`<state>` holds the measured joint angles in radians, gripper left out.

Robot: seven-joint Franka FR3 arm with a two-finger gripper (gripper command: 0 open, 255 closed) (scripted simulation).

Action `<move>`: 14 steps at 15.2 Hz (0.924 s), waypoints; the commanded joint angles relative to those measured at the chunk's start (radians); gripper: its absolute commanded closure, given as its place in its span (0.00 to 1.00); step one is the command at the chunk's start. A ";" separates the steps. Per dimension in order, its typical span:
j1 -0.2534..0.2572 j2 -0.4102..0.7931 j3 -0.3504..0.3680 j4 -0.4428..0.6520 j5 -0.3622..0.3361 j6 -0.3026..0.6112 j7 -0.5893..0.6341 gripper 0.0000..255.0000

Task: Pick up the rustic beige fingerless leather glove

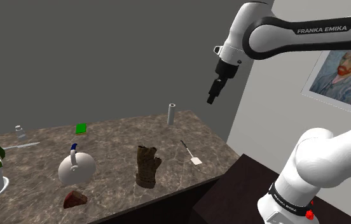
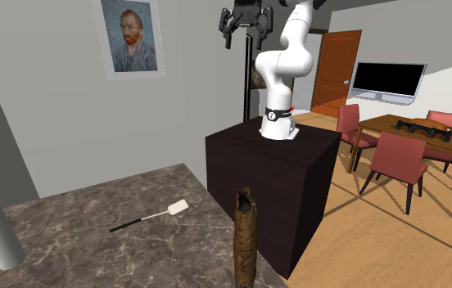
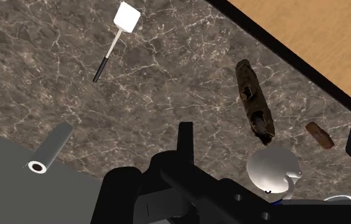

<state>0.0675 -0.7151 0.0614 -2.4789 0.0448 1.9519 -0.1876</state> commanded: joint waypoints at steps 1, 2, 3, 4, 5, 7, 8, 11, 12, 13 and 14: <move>0.008 0.041 -0.004 -0.036 0.003 0.083 -0.024 0.00; 0.013 0.063 -0.003 -0.052 0.006 0.122 -0.033 0.00; 0.018 0.087 -0.002 -0.066 0.009 0.162 -0.042 0.00; 0.024 0.113 -0.002 -0.078 0.012 0.201 -0.051 0.00; 0.029 0.140 -0.001 -0.089 0.015 0.241 -0.060 0.00; 0.040 0.199 0.001 -0.107 0.022 0.321 -0.079 0.00; 0.046 0.230 0.001 -0.113 0.025 0.360 -0.089 0.00; 0.063 0.334 0.003 -0.123 0.036 0.478 -0.120 0.00; 0.068 0.371 0.004 -0.123 0.040 0.516 -0.130 0.00; 0.074 0.409 0.004 -0.121 0.044 0.554 -0.141 0.00; 0.080 0.447 0.005 -0.118 0.049 0.591 -0.153 0.00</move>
<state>0.1422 -0.3046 0.0676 -2.5966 0.0887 2.5023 -0.3258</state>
